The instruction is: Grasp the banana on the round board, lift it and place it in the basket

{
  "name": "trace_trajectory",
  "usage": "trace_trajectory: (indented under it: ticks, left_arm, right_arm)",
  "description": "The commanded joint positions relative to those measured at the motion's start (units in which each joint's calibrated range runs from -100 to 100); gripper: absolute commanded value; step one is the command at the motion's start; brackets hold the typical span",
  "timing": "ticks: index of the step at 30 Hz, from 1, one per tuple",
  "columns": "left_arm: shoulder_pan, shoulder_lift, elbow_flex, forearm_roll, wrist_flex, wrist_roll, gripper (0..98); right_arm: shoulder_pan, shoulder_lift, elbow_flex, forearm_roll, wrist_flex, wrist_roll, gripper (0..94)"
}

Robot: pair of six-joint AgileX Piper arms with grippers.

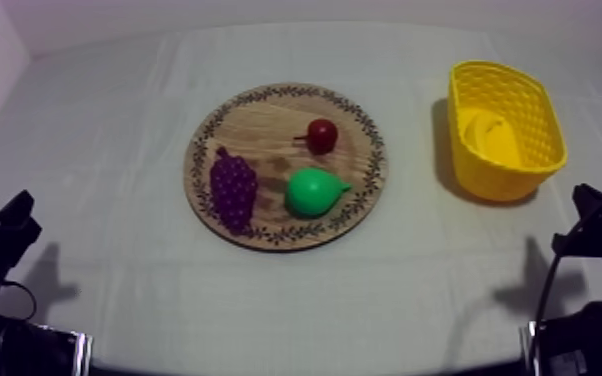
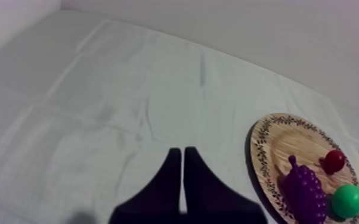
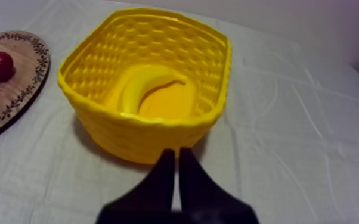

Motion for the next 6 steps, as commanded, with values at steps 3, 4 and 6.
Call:
trace_trajectory:
  ticks: [3,4,6]
  left_arm:
    - [0.0,-0.03,0.03,-0.02,0.0,0.02,0.1]
    - [0.0,-0.03,0.03,-0.02,0.0,0.01,0.1]
    - [0.0,-0.03,0.03,-0.02,0.0,0.02,0.1]
  right_arm:
    - [-0.02,-0.05,0.03,0.01,-0.03,0.01,0.6]
    - [-0.02,-0.05,0.03,0.01,-0.03,0.01,0.6]
    - [-0.02,-0.05,0.03,0.01,-0.03,0.03,0.6]
